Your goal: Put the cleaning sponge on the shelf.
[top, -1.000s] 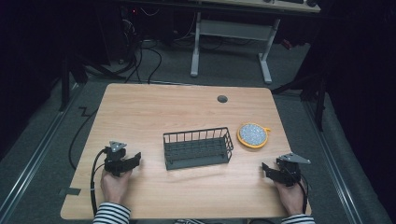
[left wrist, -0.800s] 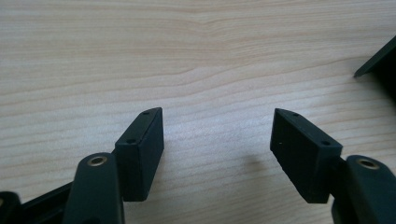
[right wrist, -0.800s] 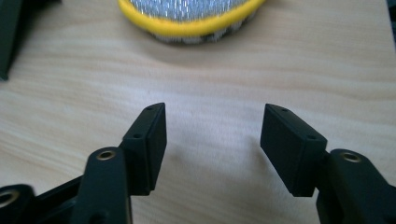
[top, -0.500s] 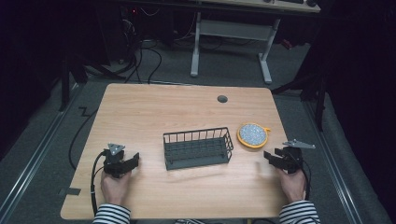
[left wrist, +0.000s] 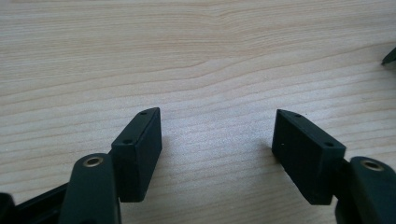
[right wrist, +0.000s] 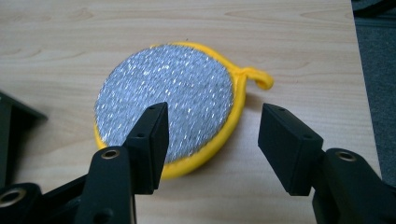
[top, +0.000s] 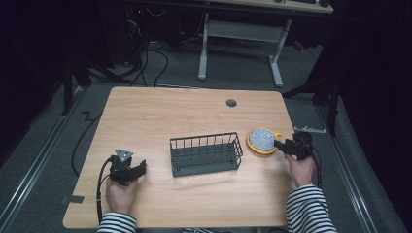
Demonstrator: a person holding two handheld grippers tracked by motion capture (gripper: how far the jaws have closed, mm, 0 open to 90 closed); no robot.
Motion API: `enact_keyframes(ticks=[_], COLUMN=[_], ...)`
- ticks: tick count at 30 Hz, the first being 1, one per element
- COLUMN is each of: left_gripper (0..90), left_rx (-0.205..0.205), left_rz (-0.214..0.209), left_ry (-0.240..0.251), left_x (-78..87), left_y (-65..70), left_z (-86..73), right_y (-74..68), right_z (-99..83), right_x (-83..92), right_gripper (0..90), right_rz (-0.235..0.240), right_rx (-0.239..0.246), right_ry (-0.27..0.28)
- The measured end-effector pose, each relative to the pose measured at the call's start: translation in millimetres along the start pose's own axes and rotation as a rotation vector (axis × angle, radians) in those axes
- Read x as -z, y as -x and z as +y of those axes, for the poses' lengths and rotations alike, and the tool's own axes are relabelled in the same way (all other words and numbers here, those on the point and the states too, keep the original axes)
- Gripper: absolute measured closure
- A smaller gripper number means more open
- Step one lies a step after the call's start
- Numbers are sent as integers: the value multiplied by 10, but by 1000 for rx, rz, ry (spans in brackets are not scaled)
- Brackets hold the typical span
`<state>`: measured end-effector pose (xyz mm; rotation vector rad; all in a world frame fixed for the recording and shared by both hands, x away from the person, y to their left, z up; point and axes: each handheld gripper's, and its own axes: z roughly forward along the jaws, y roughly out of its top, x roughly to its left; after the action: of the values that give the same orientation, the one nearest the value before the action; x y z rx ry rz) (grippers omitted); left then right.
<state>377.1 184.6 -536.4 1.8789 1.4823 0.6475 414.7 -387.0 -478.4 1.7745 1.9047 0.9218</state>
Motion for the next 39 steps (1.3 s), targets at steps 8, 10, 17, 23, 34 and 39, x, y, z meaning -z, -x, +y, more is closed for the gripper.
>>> enact_keyframes(ticks=[8, 10, 17, 23, 34, 39], left_gripper=[334, 335, 336, 336, 336, 336], left_rx=[-1, -1, -1, -1, -3, -3], left_rz=[-1, -1, -1, -2, -3, -3], left_ry=[0, 0, 0, 0, -1, -1], left_x=[1, 1, 2, 2, 3, 3], left_y=[1, 1, 1, 2, 2, 2], left_z=[-1, -2, -2, -2, -2, -2], right_y=[34, 52, 108, 160, 115, 74], right_z=[165, 193, 212, 198, 208, 208], right_x=[-219, -290, -440, -478, -477, -466], right_gripper=[423, 424, 437, 479, 782, 818], right_rz=[-10, -18, -19, 26, 60, 52], right_rx=[-55, -71, -118, -138, -73, -52], right_ry=[-22, -47, -102, -129, -149, -127])
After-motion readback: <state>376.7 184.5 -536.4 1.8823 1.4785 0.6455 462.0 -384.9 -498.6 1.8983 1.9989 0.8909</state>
